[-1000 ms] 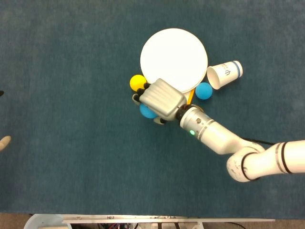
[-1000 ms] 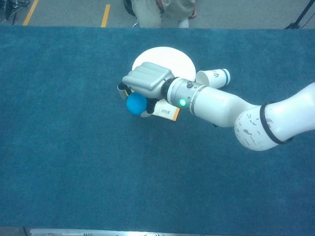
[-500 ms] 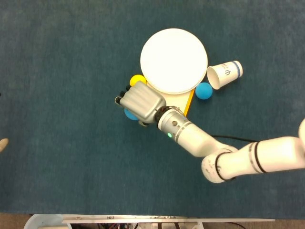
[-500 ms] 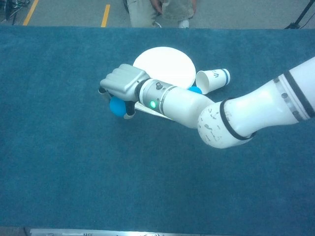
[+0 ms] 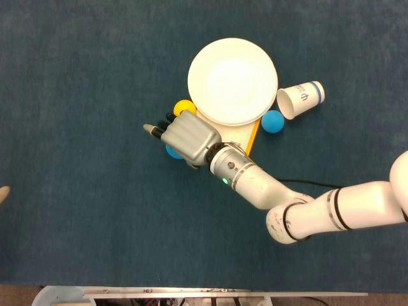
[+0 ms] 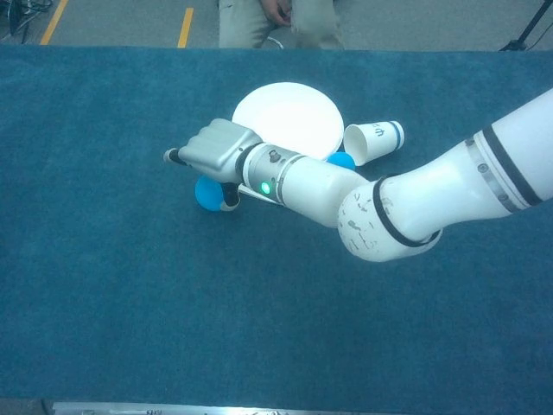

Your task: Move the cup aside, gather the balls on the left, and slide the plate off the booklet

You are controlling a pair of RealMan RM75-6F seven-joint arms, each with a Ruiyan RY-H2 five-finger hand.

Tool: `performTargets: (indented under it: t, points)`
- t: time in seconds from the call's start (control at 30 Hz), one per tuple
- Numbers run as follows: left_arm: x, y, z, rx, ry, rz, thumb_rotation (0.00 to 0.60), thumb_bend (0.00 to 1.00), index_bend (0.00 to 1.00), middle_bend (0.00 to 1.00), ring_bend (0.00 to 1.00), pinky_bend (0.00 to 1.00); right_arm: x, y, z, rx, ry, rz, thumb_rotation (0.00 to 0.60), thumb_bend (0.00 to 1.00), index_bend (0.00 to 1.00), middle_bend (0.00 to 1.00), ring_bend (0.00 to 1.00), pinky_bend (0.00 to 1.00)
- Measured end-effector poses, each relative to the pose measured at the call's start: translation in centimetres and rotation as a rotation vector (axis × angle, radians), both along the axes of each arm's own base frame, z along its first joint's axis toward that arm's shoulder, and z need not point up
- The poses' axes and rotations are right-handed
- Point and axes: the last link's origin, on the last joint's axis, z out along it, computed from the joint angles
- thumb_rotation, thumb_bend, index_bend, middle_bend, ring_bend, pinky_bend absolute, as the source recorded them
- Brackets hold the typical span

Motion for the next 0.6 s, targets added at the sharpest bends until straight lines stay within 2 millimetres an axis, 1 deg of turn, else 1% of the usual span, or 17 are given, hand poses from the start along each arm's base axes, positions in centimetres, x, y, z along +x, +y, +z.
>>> performTargets:
  t: [0.17,0.3,0.4,0.6]
  points:
    - [0.0,0.0,0.0,0.002,0.000,-0.001,0.600,0.18,0.15,0.11,0.05,0.05,0.0,-0.3,1.2,-0.007,-0.041,0.003,0.600,0.17,0.06,0.23,0.19,0.44]
    - [-0.2,0.0,0.0,0.004,-0.001,0.003,0.600,0.18,0.15,0.11,0.05,0.05,-0.4,-0.4,2.8,-0.019,-0.073,0.011,0.600,0.17,0.06,0.24,0.19,0.44]
    - [-0.3,0.0,0.0,0.003,-0.003,0.006,0.600,0.18,0.15,0.11,0.05,0.05,-1.3,-0.5,4.6,-0.032,-0.093,0.015,0.600,0.17,0.08,0.25,0.19,0.44]
    - [-0.7,0.1,-0.2,-0.002,-0.008,0.011,0.600,0.18,0.15,0.11,0.05,0.05,-4.3,0.2,8.2,-0.047,-0.131,-0.006,0.600,0.16,0.10,0.28,0.19,0.47]
